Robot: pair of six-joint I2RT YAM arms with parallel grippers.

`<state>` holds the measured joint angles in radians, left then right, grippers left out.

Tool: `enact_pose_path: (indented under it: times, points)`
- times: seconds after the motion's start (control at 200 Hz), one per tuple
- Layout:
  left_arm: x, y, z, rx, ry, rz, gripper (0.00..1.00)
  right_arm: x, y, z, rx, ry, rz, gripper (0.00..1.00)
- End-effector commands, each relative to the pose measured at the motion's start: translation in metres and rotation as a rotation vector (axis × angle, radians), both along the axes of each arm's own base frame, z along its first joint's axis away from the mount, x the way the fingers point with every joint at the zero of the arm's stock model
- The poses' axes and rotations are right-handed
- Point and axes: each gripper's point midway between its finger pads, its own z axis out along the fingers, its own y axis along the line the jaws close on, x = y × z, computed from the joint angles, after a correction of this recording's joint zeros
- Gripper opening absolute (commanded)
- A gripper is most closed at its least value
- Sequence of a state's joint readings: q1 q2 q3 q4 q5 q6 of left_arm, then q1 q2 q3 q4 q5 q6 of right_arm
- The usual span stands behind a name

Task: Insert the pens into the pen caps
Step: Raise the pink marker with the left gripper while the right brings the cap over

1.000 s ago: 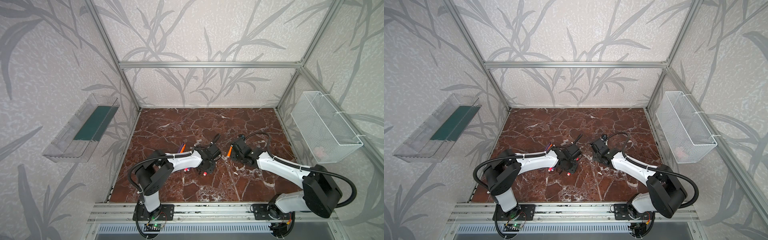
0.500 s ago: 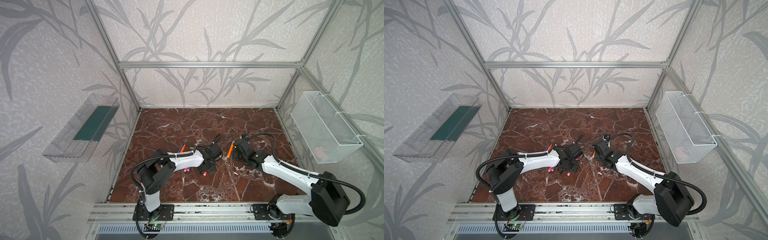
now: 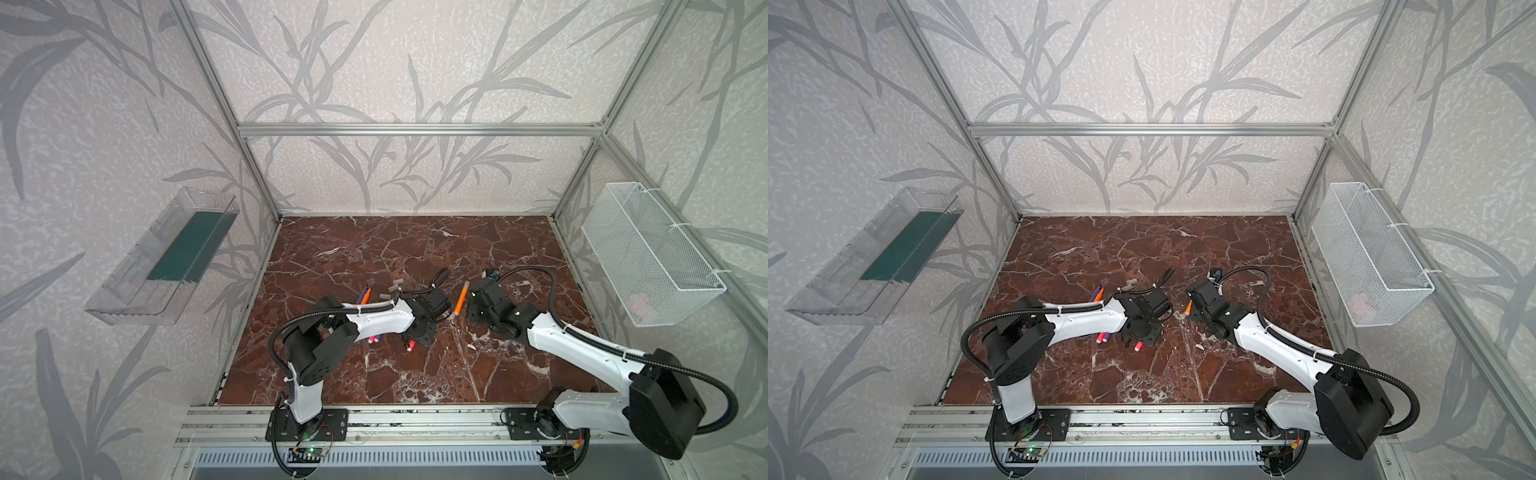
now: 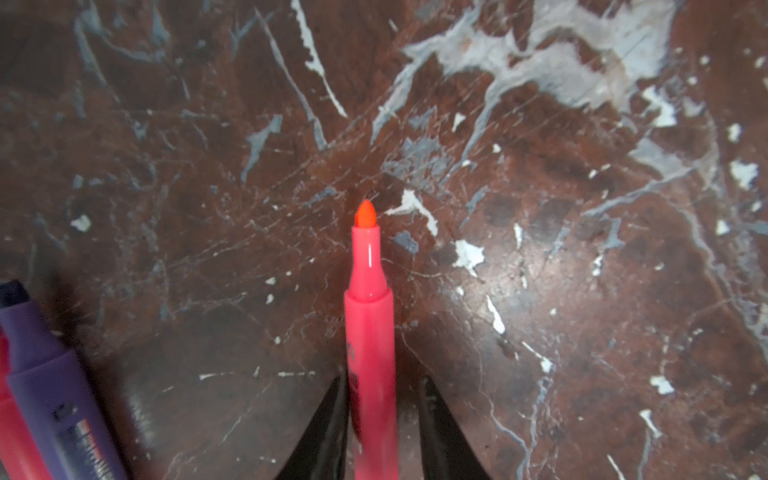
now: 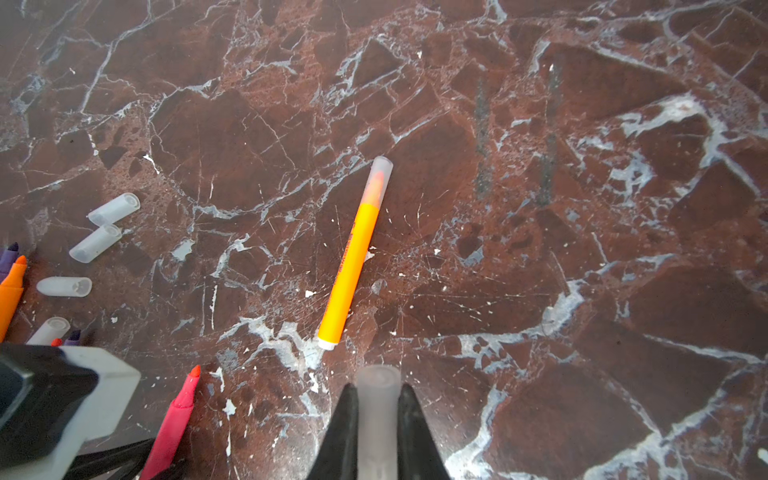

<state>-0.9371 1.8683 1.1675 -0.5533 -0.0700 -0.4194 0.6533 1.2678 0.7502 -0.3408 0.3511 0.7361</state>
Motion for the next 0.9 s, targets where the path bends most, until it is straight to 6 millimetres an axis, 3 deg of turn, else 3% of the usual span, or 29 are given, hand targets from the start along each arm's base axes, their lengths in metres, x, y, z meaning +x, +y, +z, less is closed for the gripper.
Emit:
enact_pose_path:
  times: [0.0,0.3,0.48,0.58,0.74,0.895]
  points:
    - [-0.006,0.012,-0.018,0.077,0.027,-0.005,0.28,-0.001,-0.007,0.003,-0.005,-0.016,-0.024,0.0]
    - [-0.005,0.01,-0.022,0.076,0.026,-0.007,0.14,-0.003,-0.008,0.005,0.001,-0.023,-0.023,0.0]
    - [0.004,0.017,-0.012,0.079,-0.023,0.03,0.03,-0.004,-0.009,0.005,0.014,-0.039,-0.028,0.0]
    - [0.01,0.019,0.006,0.033,-0.074,0.051,0.0,-0.003,-0.008,0.006,0.039,-0.056,-0.026,0.0]
    - [0.016,0.017,0.052,-0.104,-0.191,0.071,0.0,0.002,-0.001,0.008,0.187,-0.099,-0.013,0.0]
    - [0.013,0.01,0.089,-0.256,-0.258,0.045,0.0,0.001,0.0,0.03,0.298,-0.176,-0.016,0.0]
